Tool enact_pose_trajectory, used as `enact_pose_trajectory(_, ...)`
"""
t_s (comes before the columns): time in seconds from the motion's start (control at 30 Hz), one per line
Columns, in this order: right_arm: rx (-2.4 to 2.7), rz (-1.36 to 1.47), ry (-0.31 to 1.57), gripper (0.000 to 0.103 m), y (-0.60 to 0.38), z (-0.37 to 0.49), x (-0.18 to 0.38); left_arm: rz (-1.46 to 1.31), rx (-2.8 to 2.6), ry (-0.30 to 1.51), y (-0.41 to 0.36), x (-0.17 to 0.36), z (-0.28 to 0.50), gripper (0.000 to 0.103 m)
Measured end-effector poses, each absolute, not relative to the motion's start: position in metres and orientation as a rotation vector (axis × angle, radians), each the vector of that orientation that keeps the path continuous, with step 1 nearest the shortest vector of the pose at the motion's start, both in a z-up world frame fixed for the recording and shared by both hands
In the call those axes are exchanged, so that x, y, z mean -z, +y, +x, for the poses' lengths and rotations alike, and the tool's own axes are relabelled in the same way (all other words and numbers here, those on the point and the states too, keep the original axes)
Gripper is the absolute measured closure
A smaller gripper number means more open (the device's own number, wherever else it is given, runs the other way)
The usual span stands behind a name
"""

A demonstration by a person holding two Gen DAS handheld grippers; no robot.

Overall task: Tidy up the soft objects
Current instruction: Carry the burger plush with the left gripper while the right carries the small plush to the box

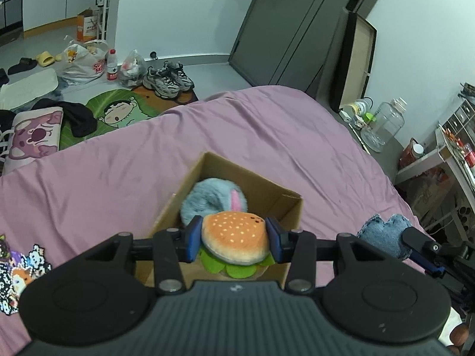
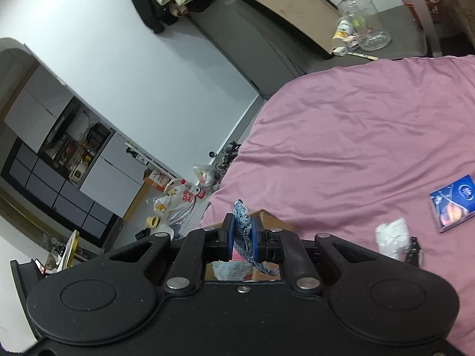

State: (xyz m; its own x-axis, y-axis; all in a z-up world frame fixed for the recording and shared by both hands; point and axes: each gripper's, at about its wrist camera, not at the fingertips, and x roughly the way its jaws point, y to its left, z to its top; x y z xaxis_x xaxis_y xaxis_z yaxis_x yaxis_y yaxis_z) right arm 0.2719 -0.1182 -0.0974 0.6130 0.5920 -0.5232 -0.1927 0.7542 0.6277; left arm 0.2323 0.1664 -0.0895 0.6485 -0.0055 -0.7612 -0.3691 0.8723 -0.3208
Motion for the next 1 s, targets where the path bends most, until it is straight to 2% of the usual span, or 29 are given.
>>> enact_pose_trajectory(0.67, -0.449, 0.478, 0.838, 0.091, -0.046, 0.283, 0.106, -0.563, -0.194, 0.921, 0.215, 0.139, 0.249, 0.059)
enact_pose_trajectory(1.0, -0.442, 0.453, 0.857, 0.091, -0.022, 0.295, 0.114, -0.552, -0.192, 0.928, 0.221, 0.143, 0.256, 0.053)
